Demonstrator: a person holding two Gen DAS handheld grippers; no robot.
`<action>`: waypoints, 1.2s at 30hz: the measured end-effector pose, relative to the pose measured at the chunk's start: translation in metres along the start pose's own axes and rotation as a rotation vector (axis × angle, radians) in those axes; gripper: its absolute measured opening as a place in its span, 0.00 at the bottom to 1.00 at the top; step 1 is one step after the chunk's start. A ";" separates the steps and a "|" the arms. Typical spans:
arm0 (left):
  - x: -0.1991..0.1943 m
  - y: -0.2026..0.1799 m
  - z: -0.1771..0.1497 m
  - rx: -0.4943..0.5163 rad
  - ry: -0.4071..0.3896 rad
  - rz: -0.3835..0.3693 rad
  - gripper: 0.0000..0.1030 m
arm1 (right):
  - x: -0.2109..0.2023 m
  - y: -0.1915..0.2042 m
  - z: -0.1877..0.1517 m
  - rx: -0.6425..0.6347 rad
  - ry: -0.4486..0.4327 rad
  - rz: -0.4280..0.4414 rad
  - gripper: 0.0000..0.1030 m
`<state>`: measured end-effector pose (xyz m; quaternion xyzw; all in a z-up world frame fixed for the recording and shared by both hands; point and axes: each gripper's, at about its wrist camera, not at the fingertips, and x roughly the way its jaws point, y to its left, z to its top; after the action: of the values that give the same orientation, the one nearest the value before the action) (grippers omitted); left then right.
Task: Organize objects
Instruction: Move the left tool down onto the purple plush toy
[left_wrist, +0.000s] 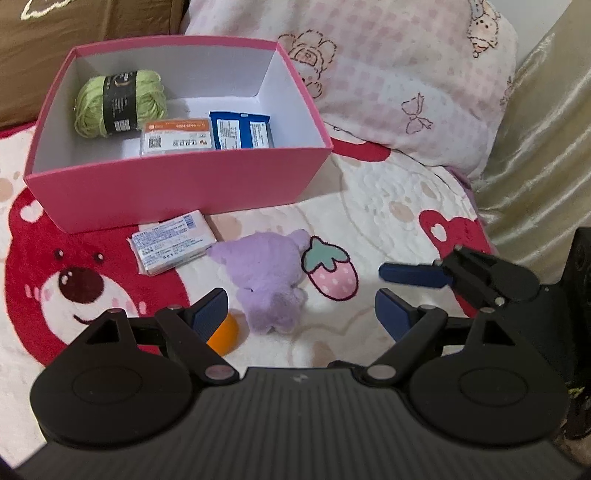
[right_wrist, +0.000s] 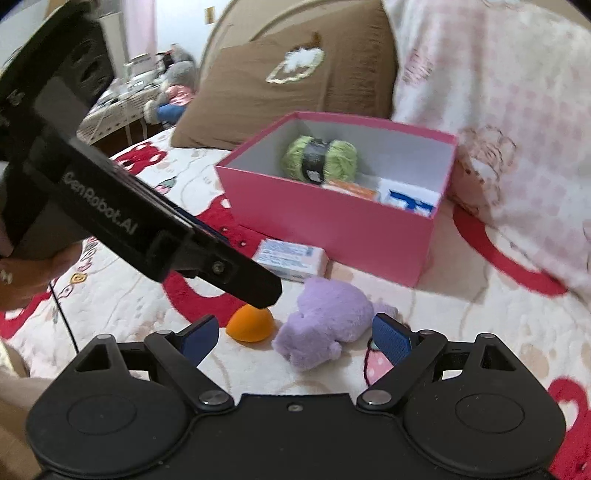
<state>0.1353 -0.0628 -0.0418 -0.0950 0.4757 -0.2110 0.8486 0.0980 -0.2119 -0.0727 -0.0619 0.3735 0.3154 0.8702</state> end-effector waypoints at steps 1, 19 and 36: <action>0.004 0.001 -0.001 -0.009 0.000 -0.002 0.84 | 0.003 -0.003 -0.002 0.023 0.004 0.008 0.90; 0.071 0.019 -0.007 0.003 0.017 0.016 0.84 | 0.069 -0.009 -0.026 0.096 -0.003 -0.079 0.90; 0.100 0.029 -0.008 -0.169 0.087 -0.067 0.49 | 0.084 -0.024 -0.039 0.112 0.022 -0.035 0.72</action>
<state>0.1827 -0.0815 -0.1333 -0.1727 0.5248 -0.2025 0.8086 0.1326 -0.2025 -0.1609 -0.0231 0.3991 0.2779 0.8735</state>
